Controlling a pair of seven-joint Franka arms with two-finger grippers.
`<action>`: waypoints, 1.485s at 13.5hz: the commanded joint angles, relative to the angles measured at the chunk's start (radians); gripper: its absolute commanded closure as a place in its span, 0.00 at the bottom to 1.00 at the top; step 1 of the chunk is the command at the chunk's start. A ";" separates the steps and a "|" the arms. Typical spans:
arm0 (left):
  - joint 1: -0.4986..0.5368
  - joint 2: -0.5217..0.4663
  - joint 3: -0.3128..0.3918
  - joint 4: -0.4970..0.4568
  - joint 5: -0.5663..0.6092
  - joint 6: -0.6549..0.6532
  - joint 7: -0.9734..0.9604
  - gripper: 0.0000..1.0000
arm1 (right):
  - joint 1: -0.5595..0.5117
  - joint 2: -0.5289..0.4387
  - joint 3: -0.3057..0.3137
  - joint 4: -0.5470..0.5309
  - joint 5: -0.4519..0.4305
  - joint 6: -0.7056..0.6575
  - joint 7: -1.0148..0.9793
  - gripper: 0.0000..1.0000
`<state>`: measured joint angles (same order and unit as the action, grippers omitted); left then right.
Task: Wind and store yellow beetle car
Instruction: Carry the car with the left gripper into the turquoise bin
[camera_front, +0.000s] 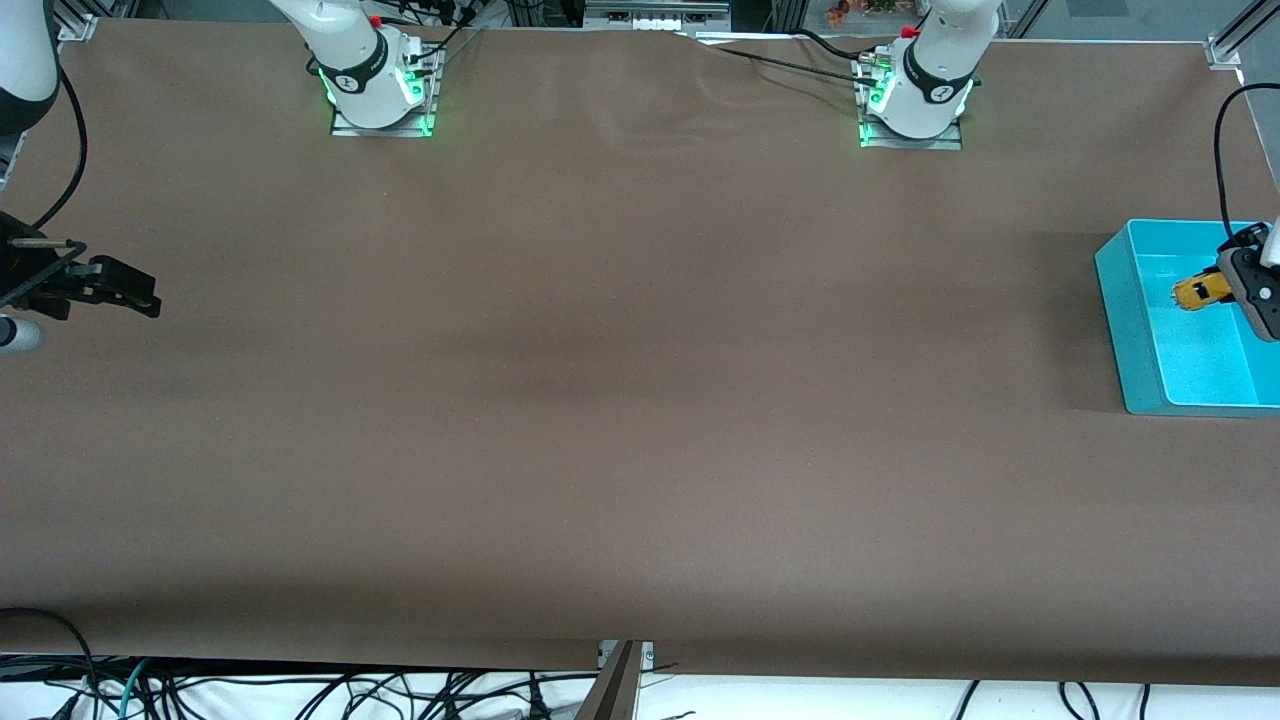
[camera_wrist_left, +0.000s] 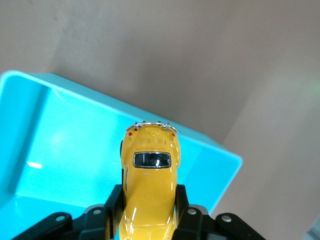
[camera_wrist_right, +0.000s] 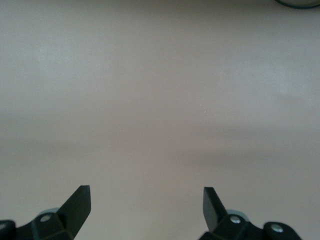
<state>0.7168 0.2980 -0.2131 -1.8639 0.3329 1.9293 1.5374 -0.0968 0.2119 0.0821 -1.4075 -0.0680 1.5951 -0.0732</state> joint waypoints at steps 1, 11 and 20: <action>0.078 0.072 -0.022 0.005 0.025 0.095 0.153 0.88 | 0.038 -0.045 -0.053 -0.047 0.011 -0.003 -0.019 0.01; 0.194 0.236 -0.020 -0.004 0.041 0.327 0.486 0.83 | 0.043 -0.032 -0.061 -0.039 0.031 -0.034 -0.022 0.01; 0.216 0.242 -0.031 -0.026 0.040 0.384 0.507 0.00 | 0.045 -0.022 -0.058 -0.039 0.033 -0.029 -0.020 0.01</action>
<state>0.9227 0.5647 -0.2302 -1.8826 0.3483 2.3167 2.0315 -0.0593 0.2016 0.0317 -1.4374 -0.0479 1.5647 -0.0830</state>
